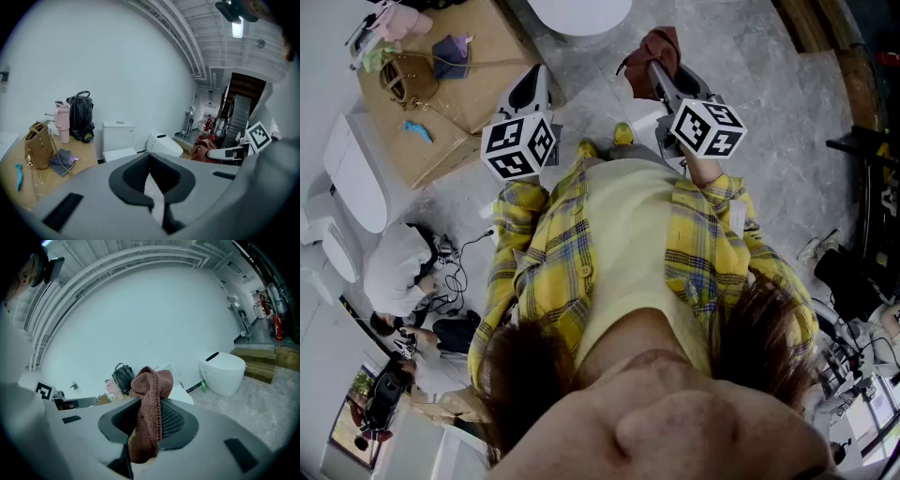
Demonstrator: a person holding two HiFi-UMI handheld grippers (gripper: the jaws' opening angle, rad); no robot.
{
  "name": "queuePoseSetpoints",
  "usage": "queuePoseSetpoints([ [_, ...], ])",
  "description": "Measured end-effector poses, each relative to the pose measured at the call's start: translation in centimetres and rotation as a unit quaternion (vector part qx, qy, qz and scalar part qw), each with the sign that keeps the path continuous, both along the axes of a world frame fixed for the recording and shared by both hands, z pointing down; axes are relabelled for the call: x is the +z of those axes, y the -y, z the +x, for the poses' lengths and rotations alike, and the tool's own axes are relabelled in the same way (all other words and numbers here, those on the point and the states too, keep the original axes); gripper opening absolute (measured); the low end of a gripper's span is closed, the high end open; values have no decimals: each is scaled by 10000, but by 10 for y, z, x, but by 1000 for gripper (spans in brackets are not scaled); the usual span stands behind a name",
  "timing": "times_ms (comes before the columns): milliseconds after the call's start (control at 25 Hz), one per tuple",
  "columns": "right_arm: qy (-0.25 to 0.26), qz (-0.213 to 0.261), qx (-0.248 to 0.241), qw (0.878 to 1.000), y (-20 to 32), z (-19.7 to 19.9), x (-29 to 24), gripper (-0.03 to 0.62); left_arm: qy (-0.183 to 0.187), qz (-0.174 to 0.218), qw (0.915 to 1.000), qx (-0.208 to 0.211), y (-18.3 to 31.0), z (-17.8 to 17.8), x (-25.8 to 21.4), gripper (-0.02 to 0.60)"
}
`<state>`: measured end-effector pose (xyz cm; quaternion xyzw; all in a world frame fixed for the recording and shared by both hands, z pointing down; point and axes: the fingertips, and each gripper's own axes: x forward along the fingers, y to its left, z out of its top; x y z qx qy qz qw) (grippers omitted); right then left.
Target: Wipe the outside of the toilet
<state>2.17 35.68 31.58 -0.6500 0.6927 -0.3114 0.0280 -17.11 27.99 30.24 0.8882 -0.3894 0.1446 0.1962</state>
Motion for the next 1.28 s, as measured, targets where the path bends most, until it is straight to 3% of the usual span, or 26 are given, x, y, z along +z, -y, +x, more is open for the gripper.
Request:
queuePoseSetpoints([
  [760, 324, 32, -184, 9993, 32, 47, 16, 124, 307, 42, 9992, -233, 20, 47, 7, 8],
  [1080, 467, -148, -181, 9986, 39, 61, 32, 124, 508, -159, 9980, -341, 22, 50, 21, 8],
  [1280, 405, -295, -179, 9986, 55, 64, 38, 124, 437, -243, 9983, -297, 44, 56, 27, 8],
])
